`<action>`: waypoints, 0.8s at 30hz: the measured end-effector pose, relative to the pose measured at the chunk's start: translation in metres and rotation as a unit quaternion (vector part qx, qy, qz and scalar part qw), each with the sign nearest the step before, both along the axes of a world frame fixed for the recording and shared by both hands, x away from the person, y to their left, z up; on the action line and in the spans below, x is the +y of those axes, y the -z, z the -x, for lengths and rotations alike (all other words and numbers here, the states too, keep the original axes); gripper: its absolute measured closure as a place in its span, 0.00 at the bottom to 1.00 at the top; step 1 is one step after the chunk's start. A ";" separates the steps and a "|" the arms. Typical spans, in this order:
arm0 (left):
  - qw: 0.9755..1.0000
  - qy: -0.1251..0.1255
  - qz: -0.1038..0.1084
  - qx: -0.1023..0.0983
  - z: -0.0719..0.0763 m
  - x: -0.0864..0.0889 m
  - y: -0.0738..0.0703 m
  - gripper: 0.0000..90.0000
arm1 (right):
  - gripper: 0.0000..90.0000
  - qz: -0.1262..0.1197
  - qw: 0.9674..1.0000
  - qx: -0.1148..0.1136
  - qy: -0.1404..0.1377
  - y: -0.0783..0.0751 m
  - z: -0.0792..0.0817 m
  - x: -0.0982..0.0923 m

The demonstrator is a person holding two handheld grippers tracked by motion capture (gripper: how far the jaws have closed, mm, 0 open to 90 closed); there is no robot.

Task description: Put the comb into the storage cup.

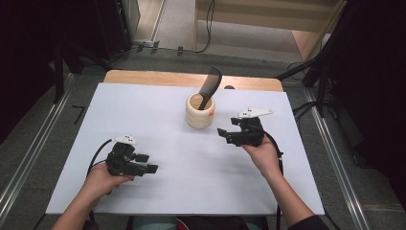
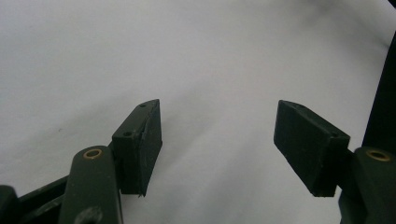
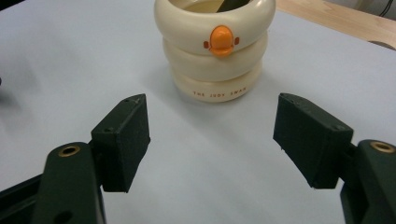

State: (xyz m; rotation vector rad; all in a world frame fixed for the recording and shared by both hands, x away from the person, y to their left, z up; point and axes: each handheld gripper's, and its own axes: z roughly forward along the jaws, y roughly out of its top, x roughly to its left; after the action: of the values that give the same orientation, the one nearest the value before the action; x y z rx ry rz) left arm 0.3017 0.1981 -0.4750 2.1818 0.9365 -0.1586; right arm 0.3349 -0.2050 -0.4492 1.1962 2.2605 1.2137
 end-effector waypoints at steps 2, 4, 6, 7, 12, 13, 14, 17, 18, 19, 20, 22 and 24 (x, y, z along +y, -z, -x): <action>1.000 0.000 0.000 0.000 0.000 0.000 0.000 0.37 | 0.26 0.005 1.000 -0.010 0.000 0.001 0.004 0.000; 1.000 0.000 0.001 0.000 0.000 0.000 0.000 0.37 | 0.25 0.009 1.000 -0.020 -0.001 0.002 0.009 0.000; 1.000 0.000 0.000 0.000 0.000 0.000 0.000 0.37 | 0.25 0.010 1.000 -0.022 0.000 0.003 0.013 0.000; 1.000 0.000 0.001 0.000 0.000 0.000 0.000 0.37 | 0.25 0.010 1.000 -0.024 -0.002 0.004 0.015 -0.001; 1.000 0.001 0.000 0.000 0.000 0.000 0.000 0.37 | 0.25 -0.007 0.999 -0.036 -0.001 0.006 0.024 -0.005; 1.000 0.000 0.000 0.000 0.000 0.000 0.000 0.37 | 0.25 -0.010 0.999 -0.038 -0.001 0.006 0.026 -0.005; 1.000 0.000 0.000 0.000 0.000 0.000 0.000 0.37 | 0.25 -0.010 0.999 -0.040 0.001 0.006 0.028 -0.006; 1.000 0.001 0.001 -0.001 0.000 0.000 0.000 0.37 | 0.25 -0.021 0.999 -0.049 0.002 0.005 0.034 -0.009; 1.000 0.002 0.001 -0.001 0.000 0.000 0.000 0.37 | 0.25 -0.028 0.998 -0.049 0.003 0.005 0.036 -0.010; 1.000 0.001 0.001 -0.001 0.000 0.000 0.000 0.37 | 0.25 -0.033 0.998 -0.049 0.001 0.006 0.038 -0.011; 1.000 0.002 0.002 -0.001 0.000 0.000 0.000 0.37 | 0.25 -0.034 0.998 -0.049 0.002 0.006 0.040 -0.012; 1.000 0.001 0.003 -0.001 0.000 0.001 -0.001 0.37 | 0.25 -0.037 0.998 -0.052 0.003 0.006 0.043 -0.013; 1.000 0.001 0.004 -0.002 0.000 0.001 -0.001 0.37 | 0.25 -0.042 0.998 -0.054 0.001 0.006 0.046 -0.015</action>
State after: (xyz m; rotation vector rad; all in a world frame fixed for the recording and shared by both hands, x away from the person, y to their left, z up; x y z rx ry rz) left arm 0.3013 0.1990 -0.4741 2.1744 0.9310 -0.1594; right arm 0.2894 -0.2199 -0.4555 1.1342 2.1491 1.3500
